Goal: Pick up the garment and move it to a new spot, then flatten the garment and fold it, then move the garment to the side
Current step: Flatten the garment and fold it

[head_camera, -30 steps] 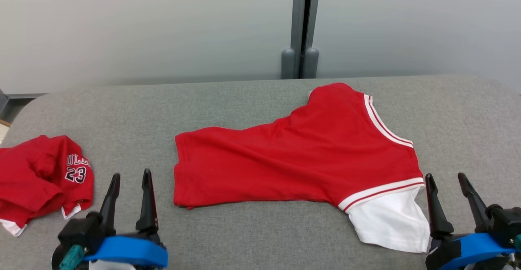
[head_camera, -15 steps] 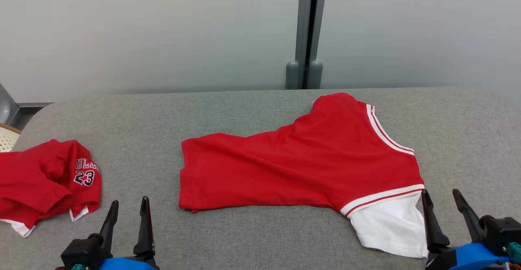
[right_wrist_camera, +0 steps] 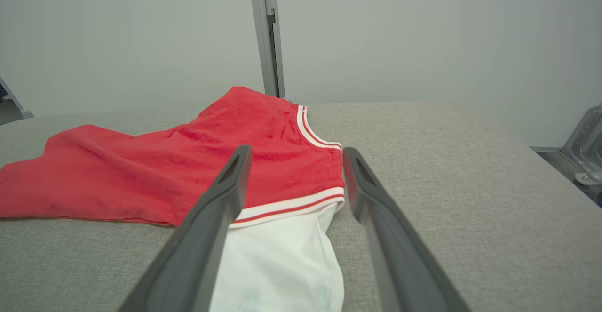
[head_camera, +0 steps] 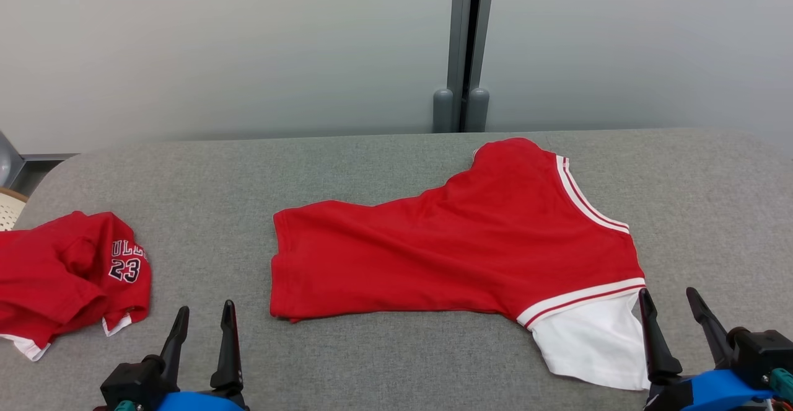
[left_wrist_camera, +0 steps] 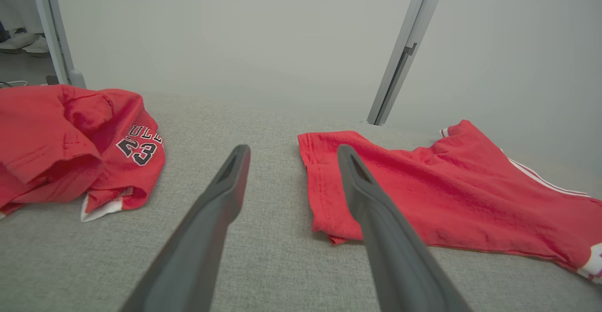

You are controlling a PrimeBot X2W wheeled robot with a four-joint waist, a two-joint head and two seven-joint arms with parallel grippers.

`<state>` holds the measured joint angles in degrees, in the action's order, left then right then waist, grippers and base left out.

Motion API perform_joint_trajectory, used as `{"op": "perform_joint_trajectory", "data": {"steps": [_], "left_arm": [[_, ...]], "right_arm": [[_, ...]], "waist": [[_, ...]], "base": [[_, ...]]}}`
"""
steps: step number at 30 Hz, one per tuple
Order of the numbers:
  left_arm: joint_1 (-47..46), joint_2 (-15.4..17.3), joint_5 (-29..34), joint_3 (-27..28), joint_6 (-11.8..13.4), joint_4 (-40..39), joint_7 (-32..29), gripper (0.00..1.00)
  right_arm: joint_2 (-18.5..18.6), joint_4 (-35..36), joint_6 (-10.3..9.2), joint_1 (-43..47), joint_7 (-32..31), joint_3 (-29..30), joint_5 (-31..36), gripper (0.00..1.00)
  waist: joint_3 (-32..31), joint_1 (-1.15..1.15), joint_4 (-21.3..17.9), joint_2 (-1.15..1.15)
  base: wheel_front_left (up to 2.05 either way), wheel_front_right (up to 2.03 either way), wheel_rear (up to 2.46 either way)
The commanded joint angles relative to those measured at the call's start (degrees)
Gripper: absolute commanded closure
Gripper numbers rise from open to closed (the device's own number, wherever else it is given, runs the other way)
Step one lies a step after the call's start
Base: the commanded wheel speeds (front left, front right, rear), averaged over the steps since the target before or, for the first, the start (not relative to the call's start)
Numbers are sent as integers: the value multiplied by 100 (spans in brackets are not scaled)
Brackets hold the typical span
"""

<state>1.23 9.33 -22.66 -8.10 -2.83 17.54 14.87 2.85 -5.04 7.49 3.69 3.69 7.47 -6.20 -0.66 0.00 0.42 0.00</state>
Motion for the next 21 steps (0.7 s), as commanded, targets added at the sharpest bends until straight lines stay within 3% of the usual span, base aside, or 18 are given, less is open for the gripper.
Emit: {"op": "perform_joint_trajectory", "data": {"steps": [1,10,21], "left_arm": [[-96,26,-11,-16,-11,17,-12,0],[-447,2,-190,-214,-180,366,-480,0],[-1446,-75,-595,-405,-346,1815,-1453,0]], "right_arm": [[7,-4,1,-20,30,-14,-38,0],[7,33,1,-113,18,-133,-73,0],[7,-9,1,-328,77,-293,-98,0]], "waist": [[9,0,-2,0],[193,0,-81,0],[597,0,-425,0]], "base": [[0,0,0],[0,0,0],[0,0,0]]}}
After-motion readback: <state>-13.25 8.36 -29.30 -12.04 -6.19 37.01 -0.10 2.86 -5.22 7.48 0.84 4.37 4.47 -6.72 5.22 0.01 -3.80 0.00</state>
